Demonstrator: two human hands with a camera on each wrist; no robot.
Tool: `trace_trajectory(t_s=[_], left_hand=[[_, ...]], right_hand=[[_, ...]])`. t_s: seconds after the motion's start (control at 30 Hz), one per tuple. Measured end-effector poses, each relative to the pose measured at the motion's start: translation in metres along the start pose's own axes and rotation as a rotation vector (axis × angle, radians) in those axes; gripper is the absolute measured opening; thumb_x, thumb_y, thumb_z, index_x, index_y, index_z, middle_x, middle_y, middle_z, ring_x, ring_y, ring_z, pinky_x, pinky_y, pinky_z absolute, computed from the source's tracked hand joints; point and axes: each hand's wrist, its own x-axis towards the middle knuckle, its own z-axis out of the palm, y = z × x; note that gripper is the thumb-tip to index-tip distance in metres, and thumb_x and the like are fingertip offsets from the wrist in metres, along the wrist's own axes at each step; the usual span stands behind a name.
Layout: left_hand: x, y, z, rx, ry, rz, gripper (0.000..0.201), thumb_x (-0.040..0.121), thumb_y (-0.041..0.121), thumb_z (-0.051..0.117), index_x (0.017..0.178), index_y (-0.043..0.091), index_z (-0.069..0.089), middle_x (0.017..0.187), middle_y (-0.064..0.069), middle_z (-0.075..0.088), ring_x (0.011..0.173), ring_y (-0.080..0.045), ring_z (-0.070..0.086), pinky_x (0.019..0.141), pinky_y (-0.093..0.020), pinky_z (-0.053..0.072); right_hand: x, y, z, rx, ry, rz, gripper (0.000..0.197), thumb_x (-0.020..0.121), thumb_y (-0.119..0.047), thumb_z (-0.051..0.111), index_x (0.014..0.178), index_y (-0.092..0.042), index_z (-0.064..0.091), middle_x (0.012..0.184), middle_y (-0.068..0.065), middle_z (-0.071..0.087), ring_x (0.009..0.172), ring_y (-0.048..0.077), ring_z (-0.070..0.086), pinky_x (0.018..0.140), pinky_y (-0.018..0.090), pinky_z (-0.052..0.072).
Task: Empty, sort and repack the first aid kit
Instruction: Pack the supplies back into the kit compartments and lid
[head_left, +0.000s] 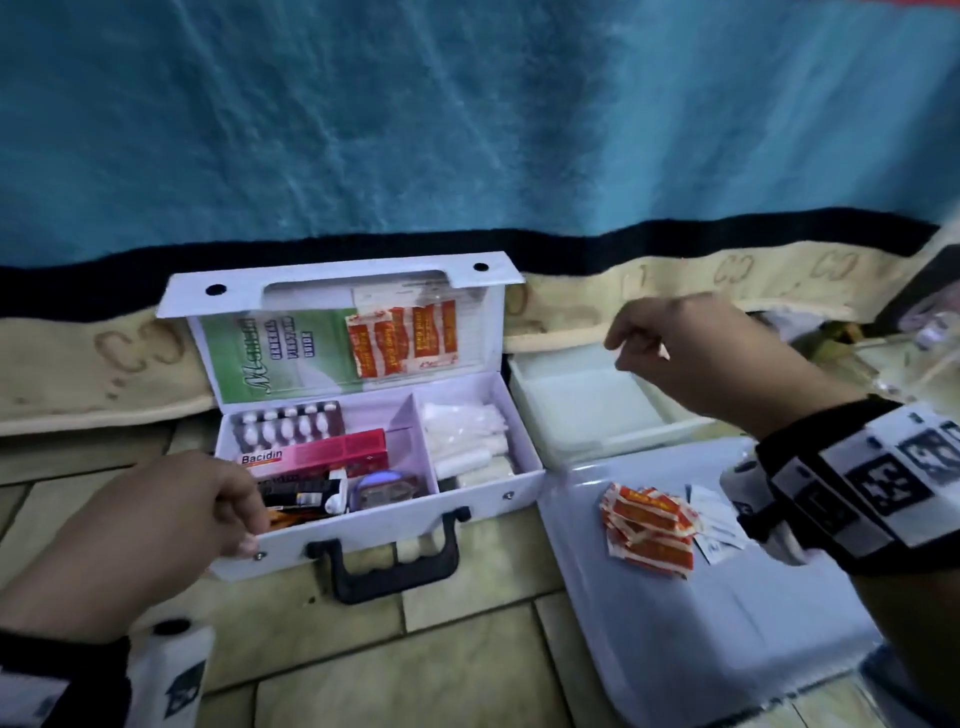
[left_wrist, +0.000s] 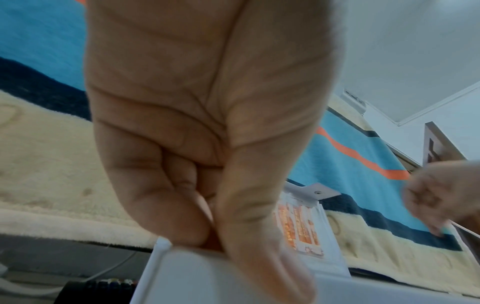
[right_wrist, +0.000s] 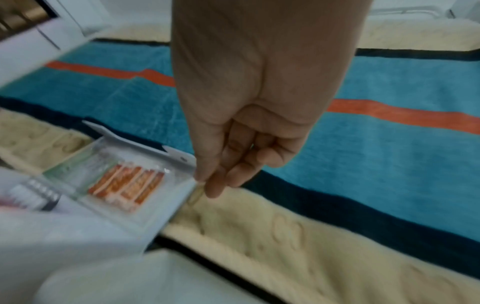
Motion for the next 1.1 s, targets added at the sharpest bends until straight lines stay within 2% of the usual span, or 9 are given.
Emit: trace_trajectory(t_s=[0.1, 0.33, 0.43, 0.57, 0.67, 0.8, 0.9, 1.0, 1.1], left_hand=[[0.005, -0.009, 0.003, -0.032, -0.023, 0.013, 0.037, 0.050, 0.009, 0.087, 0.054, 0.041, 0.068, 0.048, 0.009, 0.065, 0.056, -0.020, 0.064, 0.068, -0.045, 0.056], [0.025, -0.024, 0.014, -0.091, 0.013, 0.033, 0.046, 0.051, -0.020, 0.079, 0.043, 0.024, 0.068, 0.039, -0.005, 0.060, 0.046, -0.019, 0.055, 0.061, -0.040, 0.052], [0.028, -0.029, 0.016, -0.059, 0.030, 0.075, 0.045, 0.052, -0.017, 0.080, 0.044, 0.026, 0.068, 0.041, -0.005, 0.061, 0.048, -0.022, 0.059, 0.061, -0.045, 0.054], [0.034, -0.037, 0.022, -0.041, 0.060, 0.022, 0.040, 0.061, -0.013, 0.075, 0.045, 0.023, 0.067, 0.046, 0.003, 0.062, 0.055, -0.023, 0.063, 0.065, -0.035, 0.054], [0.047, -0.059, 0.023, -0.131, -0.017, 0.022, 0.047, 0.052, -0.025, 0.076, 0.045, 0.021, 0.070, 0.046, -0.011, 0.063, 0.057, -0.035, 0.064, 0.069, -0.049, 0.054], [0.041, -0.046, 0.019, -0.130, -0.011, 0.040, 0.042, 0.048, -0.019, 0.082, 0.048, 0.022, 0.071, 0.040, -0.006, 0.061, 0.046, -0.027, 0.056, 0.062, -0.047, 0.052], [0.036, -0.036, 0.015, -0.118, -0.021, 0.015, 0.042, 0.048, -0.018, 0.082, 0.046, 0.022, 0.070, 0.043, -0.006, 0.064, 0.049, -0.029, 0.060, 0.064, -0.048, 0.054], [0.042, -0.039, 0.015, -0.104, -0.005, 0.015, 0.035, 0.048, -0.013, 0.082, 0.046, 0.019, 0.070, 0.045, -0.005, 0.065, 0.052, -0.027, 0.063, 0.067, -0.048, 0.055], [0.056, -0.056, 0.022, -0.127, -0.037, 0.016, 0.018, 0.040, 0.007, 0.083, 0.053, 0.014, 0.073, 0.050, -0.005, 0.067, 0.055, -0.030, 0.065, 0.067, -0.047, 0.055]], right_hand=[[-0.033, 0.033, 0.020, -0.064, -0.167, 0.131, 0.011, 0.081, -0.020, 0.068, 0.092, -0.025, 0.066, 0.079, -0.006, 0.071, 0.079, 0.017, 0.065, 0.072, 0.031, 0.050], [-0.084, 0.042, 0.072, -0.068, -0.398, 0.140, 0.022, 0.087, -0.030, 0.059, 0.103, -0.019, 0.068, 0.105, -0.001, 0.067, 0.098, 0.018, 0.060, 0.083, 0.027, 0.042], [-0.085, 0.044, 0.083, -0.062, -0.419, 0.179, 0.019, 0.085, -0.030, 0.059, 0.100, -0.022, 0.068, 0.104, 0.000, 0.067, 0.097, 0.020, 0.061, 0.082, 0.029, 0.044], [-0.079, 0.039, 0.085, -0.165, -0.468, 0.182, 0.020, 0.087, -0.027, 0.058, 0.102, -0.016, 0.065, 0.107, 0.005, 0.066, 0.101, 0.024, 0.060, 0.083, 0.031, 0.045], [-0.077, 0.037, 0.085, -0.147, -0.452, 0.205, 0.012, 0.088, -0.020, 0.054, 0.100, -0.019, 0.056, 0.105, 0.005, 0.064, 0.099, 0.025, 0.059, 0.073, 0.028, 0.039], [-0.075, 0.040, 0.085, -0.051, -0.408, 0.281, 0.030, 0.084, -0.015, 0.060, 0.113, -0.019, 0.051, 0.106, 0.003, 0.062, 0.093, 0.023, 0.060, 0.070, 0.029, 0.044], [-0.072, 0.038, 0.077, -0.084, -0.400, 0.287, 0.009, 0.083, -0.015, 0.064, 0.089, -0.019, 0.058, 0.094, 0.003, 0.061, 0.086, 0.023, 0.059, 0.067, 0.028, 0.045], [-0.069, 0.040, 0.070, -0.031, -0.385, 0.305, 0.028, 0.082, -0.019, 0.067, 0.061, -0.024, 0.049, 0.079, 0.002, 0.060, 0.076, 0.023, 0.056, 0.058, 0.028, 0.039], [-0.068, 0.038, 0.060, 0.102, -0.287, 0.240, 0.014, 0.092, -0.017, 0.056, 0.087, -0.011, 0.067, 0.085, 0.005, 0.067, 0.076, 0.022, 0.057, 0.062, 0.024, 0.040]])
